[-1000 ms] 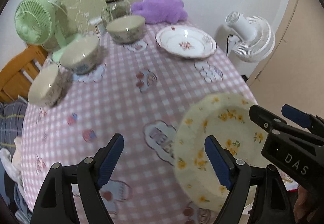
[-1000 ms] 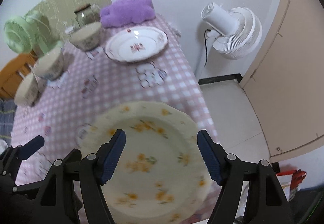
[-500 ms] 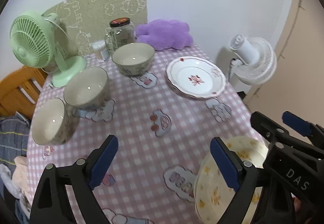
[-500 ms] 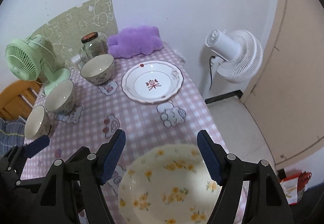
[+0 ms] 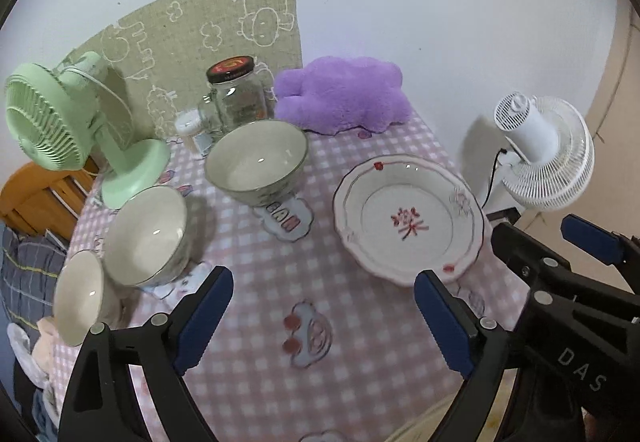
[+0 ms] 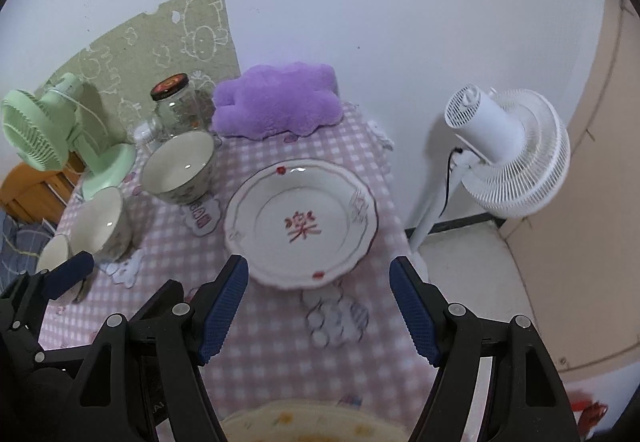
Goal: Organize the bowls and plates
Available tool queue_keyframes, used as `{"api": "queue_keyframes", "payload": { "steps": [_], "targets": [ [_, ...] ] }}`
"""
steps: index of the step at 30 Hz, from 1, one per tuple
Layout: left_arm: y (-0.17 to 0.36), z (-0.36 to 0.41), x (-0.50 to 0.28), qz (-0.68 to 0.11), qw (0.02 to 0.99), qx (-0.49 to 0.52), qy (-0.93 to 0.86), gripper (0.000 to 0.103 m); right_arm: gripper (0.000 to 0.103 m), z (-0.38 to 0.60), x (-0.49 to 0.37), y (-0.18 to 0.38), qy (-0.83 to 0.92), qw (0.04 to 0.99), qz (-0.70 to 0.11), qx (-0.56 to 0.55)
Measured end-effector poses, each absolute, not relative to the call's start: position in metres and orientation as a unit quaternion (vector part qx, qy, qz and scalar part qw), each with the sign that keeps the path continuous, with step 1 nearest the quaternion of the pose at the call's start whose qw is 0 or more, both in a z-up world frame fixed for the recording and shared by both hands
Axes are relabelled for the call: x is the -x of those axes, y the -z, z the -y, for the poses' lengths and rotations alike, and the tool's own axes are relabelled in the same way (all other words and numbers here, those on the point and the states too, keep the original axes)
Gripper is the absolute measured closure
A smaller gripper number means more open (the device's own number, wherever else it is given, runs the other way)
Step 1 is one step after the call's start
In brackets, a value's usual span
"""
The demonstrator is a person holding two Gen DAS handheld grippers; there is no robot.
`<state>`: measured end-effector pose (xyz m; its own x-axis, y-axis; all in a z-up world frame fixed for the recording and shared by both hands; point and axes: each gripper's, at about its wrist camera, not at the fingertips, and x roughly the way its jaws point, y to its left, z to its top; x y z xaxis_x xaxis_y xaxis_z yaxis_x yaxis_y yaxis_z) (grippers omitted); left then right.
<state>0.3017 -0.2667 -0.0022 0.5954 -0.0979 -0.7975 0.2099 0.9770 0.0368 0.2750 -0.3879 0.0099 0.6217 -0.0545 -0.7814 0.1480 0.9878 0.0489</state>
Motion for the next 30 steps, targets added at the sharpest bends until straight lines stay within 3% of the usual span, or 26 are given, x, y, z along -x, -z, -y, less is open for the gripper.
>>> {"api": "queue_keyframes", "payload": {
  "steps": [16,18,23,30],
  "targets": [
    [0.049,0.304,-0.372,-0.459,0.886,-0.017,0.065,0.012,0.024,0.427,-0.364,0.035,0.037,0.893,-0.445,-0.062],
    [0.054,0.310,-0.377,-0.459,0.886,-0.020,0.069,0.023,0.024,0.431,-0.370,0.043,0.045,0.892,-0.445,-0.067],
    [0.077,0.324,-0.396,-0.479,0.874,-0.031,0.070,0.026,0.026,0.441,-0.388,0.068,0.043,0.880,-0.466,-0.081],
    [0.099,0.325,-0.412,-0.495,0.866,-0.033,0.059,0.036,0.039,0.447,-0.405,0.092,0.045,0.868,-0.487,-0.080]
  ]
}}
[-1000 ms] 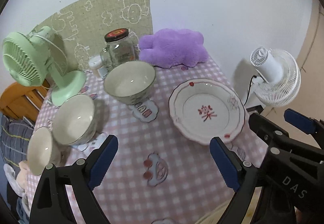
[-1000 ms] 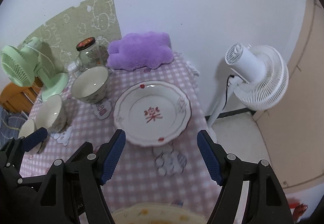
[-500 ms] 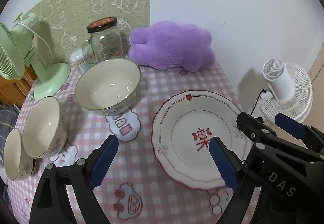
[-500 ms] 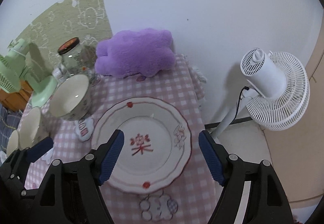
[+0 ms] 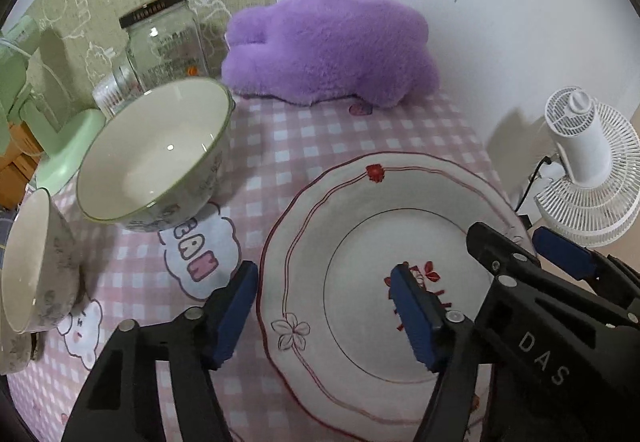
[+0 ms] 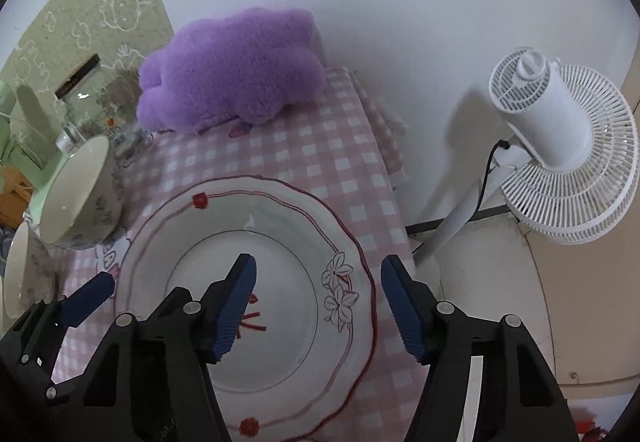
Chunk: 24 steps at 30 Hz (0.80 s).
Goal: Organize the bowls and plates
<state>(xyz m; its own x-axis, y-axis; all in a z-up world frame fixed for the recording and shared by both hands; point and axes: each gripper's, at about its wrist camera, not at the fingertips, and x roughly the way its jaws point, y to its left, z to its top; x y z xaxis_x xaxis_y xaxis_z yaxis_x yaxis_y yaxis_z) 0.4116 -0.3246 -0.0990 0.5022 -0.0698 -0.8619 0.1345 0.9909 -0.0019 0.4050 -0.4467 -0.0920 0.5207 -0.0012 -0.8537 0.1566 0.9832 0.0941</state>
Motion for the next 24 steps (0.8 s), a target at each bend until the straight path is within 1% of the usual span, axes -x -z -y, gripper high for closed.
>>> {"api": "queue_keyframes", "payload": {
  "steps": [4,6,8,14,24],
  "targets": [
    [0.104,0.326,-0.413,-0.498,0.865,-0.037,0.057,0.038,0.046,0.446,-0.409,0.100,0.054,0.866,-0.492,-0.072],
    [0.105,0.326,-0.413,-0.497,0.865,-0.039,0.056,0.040,0.046,0.445,-0.410,0.102,0.056,0.866,-0.493,-0.070],
    [0.107,0.326,-0.414,-0.495,0.866,-0.041,0.055,0.042,0.046,0.443,-0.411,0.103,0.057,0.864,-0.496,-0.062],
    [0.108,0.322,-0.410,-0.498,0.864,-0.045,0.052,0.042,0.046,0.438,-0.406,0.101,0.062,0.861,-0.501,-0.062],
    [0.105,0.274,-0.374,-0.517,0.855,-0.037,0.033,0.042,0.046,0.392,-0.376,0.097,0.028,0.853,-0.519,-0.042]
  ]
}}
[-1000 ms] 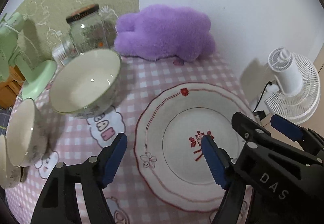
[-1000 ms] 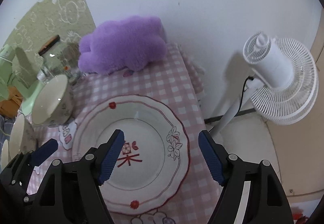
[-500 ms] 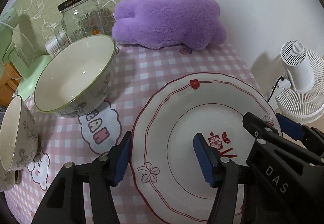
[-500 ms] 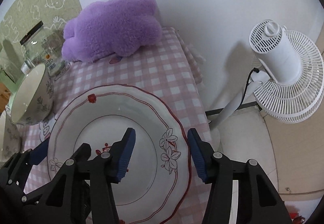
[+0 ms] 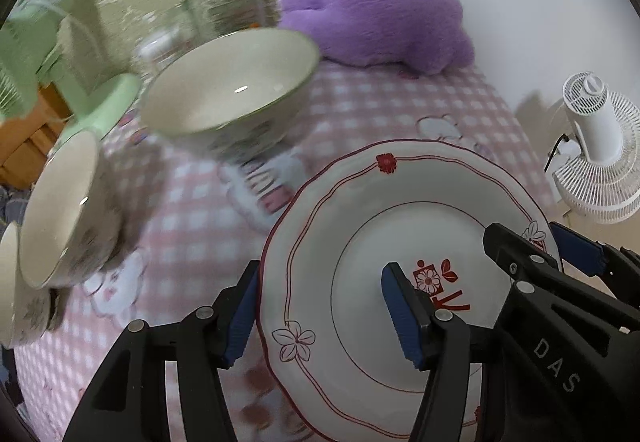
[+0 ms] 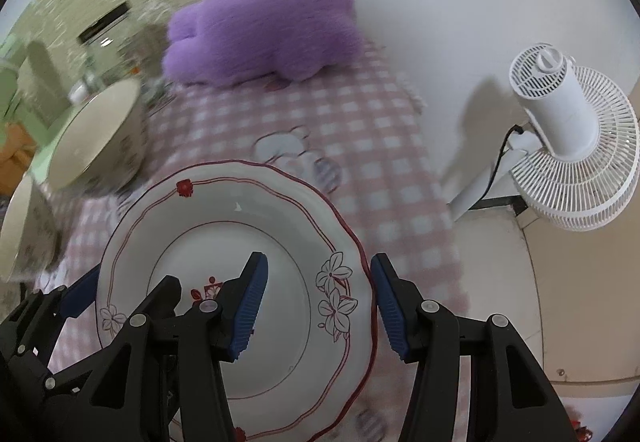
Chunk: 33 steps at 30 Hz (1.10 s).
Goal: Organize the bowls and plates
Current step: 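Lift the red-rimmed plate with both grippers and carry it toward the bowls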
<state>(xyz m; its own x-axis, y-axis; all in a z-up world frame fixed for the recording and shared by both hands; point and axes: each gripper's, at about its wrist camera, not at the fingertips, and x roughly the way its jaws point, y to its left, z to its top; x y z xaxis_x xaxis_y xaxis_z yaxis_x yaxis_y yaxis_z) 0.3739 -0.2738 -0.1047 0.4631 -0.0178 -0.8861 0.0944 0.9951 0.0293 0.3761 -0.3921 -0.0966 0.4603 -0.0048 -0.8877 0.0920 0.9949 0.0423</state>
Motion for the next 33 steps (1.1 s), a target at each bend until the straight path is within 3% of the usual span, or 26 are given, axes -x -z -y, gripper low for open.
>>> {"api": "queue_keyframes", "payload": {
  "steps": [16,26,33],
  "targets": [
    [0.105,0.202,-0.317,-0.546,0.838,-0.011,0.009,0.042,0.046,0.325,-0.326,0.094,-0.009,0.838,-0.544,-0.036],
    [0.109,0.195,-0.318,-0.541,0.841,0.007,0.006,0.048,0.047,0.320,-0.331,0.099,-0.041,0.849,-0.526,-0.006],
    [0.112,0.193,-0.324,-0.540,0.842,0.010,-0.006,0.051,0.054,0.318,-0.336,0.108,-0.054,0.844,-0.534,0.012]
  ]
}}
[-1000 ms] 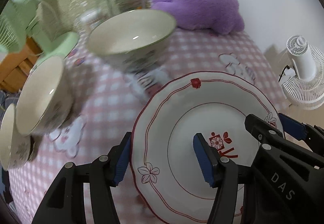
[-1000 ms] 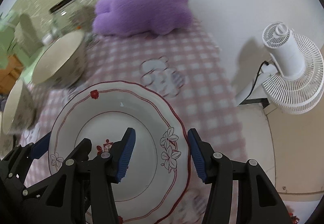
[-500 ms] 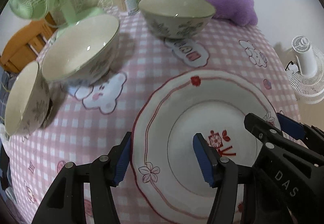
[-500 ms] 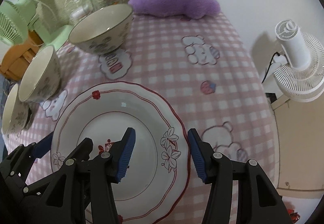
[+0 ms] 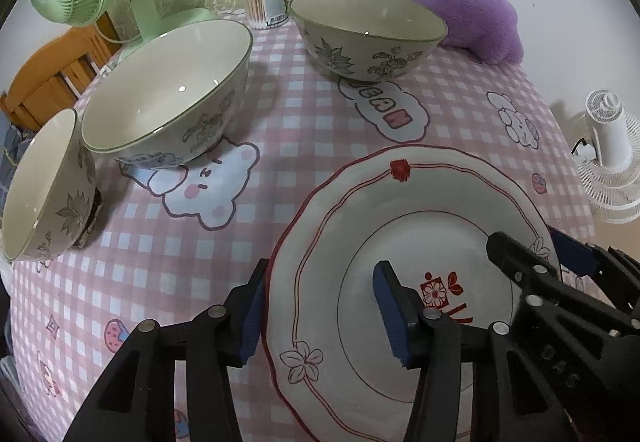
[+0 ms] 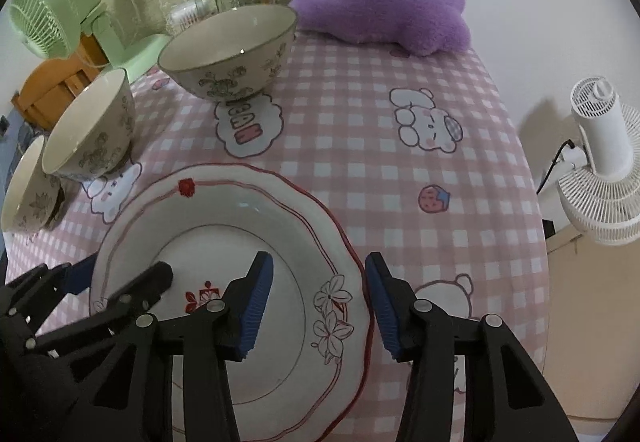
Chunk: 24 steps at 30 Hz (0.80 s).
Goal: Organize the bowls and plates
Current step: 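Lift the red-rimmed plate with both grippers and carry it toward the bowls, then carry the red-rimmed plate with both grippers onto the yellow flowered plate stack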
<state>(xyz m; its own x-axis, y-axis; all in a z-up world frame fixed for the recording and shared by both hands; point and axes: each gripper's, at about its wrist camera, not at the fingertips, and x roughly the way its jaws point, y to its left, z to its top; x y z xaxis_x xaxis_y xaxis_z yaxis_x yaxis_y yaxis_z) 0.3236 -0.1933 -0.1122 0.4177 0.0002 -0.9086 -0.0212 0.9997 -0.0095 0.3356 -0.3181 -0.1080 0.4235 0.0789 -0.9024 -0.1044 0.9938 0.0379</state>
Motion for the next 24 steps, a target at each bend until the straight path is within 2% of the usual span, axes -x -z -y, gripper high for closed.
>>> {"api": "queue_keyframes", "payload": {
  "steps": [10,24],
  "targets": [
    [0.096,0.199,-0.313,-0.524,0.852,-0.008,-0.013,0.051,0.054,0.316,-0.325,0.101,-0.031,0.842,-0.539,0.001],
    [0.031,0.178,-0.254,-0.487,0.871,-0.008,0.060,0.052,0.054,0.299,-0.248,0.017,0.053,0.875,-0.482,-0.014]
  ]
}}
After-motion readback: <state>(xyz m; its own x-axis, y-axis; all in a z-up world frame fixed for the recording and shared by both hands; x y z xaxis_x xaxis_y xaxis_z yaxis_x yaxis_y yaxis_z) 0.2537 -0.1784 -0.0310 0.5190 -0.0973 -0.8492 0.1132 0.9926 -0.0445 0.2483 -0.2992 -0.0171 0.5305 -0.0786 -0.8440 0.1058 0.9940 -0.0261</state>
